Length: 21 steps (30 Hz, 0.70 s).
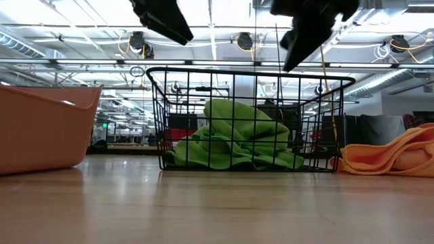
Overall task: Sort microfiber towel by color & place in baskets
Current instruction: Put the bottom orange microfiber cloth into the orange bin
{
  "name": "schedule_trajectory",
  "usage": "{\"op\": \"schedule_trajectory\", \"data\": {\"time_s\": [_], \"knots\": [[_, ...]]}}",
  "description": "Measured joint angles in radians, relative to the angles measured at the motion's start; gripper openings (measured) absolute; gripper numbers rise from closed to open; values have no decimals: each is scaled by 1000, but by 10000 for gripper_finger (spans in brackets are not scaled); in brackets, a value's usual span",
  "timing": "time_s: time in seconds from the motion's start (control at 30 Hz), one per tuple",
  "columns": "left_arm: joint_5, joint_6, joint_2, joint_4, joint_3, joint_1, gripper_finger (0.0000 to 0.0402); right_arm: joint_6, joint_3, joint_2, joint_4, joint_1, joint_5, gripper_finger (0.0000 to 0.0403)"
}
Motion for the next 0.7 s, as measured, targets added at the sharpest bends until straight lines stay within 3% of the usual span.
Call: {"op": "schedule_trajectory", "data": {"time_s": [0.33, 0.7], "knots": [[34, 72, 0, 68, 0, 0, 281, 149, 0, -161, -195, 71, 3, 20], [136, 104, 6, 109, 0, 0, 281, 301, 0, -181, -346, 203, 23, 20]]}}
